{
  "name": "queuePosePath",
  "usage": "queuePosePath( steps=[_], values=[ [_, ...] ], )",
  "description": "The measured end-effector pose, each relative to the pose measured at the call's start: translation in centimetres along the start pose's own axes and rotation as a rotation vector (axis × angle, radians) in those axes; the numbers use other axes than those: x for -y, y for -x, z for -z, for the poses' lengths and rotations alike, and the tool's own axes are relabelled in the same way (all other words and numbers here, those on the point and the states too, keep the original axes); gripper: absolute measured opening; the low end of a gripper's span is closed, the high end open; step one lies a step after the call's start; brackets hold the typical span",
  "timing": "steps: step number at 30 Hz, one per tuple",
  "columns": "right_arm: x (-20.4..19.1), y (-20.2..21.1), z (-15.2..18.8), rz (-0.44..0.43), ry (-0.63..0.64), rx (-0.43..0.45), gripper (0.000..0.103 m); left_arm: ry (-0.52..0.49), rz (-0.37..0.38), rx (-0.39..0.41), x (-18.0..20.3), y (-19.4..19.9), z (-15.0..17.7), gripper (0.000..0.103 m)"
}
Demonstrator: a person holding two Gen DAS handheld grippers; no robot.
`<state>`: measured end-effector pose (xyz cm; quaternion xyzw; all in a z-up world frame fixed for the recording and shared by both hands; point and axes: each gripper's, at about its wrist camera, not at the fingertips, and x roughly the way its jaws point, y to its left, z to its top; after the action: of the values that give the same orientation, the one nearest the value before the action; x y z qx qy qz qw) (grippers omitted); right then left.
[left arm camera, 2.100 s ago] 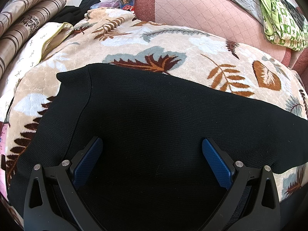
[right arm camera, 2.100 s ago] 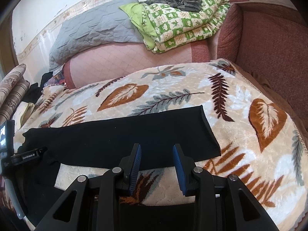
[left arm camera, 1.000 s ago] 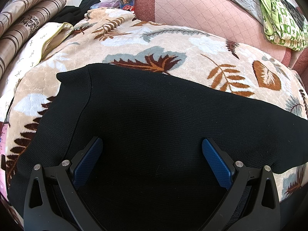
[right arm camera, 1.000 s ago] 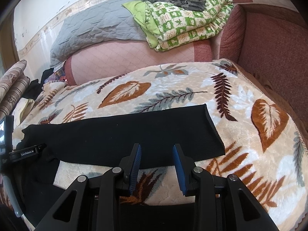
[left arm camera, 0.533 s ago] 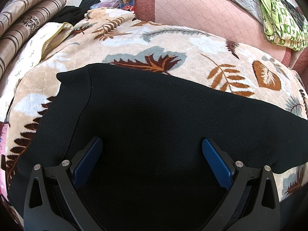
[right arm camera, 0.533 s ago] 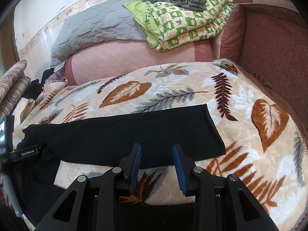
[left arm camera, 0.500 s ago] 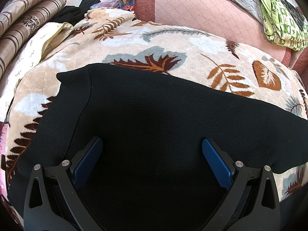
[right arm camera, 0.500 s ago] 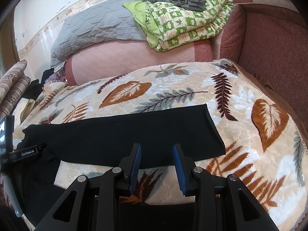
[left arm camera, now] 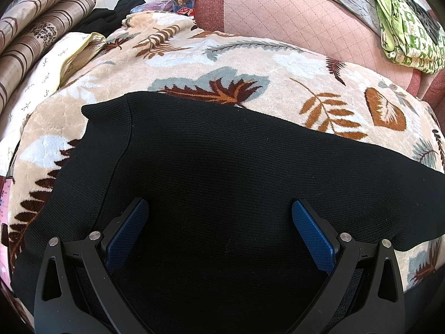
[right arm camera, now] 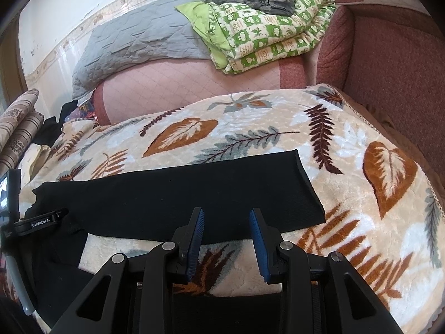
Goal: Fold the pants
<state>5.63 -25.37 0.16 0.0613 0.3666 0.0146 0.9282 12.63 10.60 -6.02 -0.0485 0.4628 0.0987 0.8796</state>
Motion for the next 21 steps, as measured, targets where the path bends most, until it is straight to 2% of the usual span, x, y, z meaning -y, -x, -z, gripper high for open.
queuePosePath(
  steps=[21],
  values=[
    [-0.14, -0.01, 0.03, 0.000, 0.002, -0.005, 0.032, 0.000, 0.000, 0.000, 0.00, 0.00, 0.00, 0.103]
  ],
)
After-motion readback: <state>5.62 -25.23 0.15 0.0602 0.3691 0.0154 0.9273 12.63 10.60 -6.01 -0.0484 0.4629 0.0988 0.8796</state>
